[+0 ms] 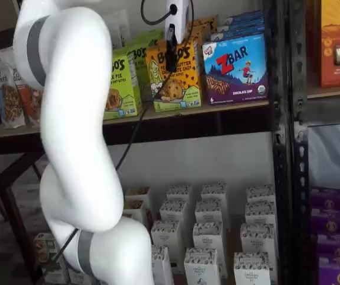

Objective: Pick up the orange box on the top shelf, the fifth box from the left

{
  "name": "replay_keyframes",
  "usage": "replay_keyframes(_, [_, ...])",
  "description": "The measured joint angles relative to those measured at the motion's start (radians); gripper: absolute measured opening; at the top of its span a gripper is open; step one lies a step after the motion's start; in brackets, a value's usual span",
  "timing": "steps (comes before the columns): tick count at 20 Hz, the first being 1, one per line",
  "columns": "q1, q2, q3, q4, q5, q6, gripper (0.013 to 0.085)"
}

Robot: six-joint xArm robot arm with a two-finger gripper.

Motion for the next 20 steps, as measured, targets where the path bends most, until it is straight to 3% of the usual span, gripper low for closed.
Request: replay_keyframes(20, [0.042, 0.058, -0.093, -0.095, 0.056, 0.035, 0.085])
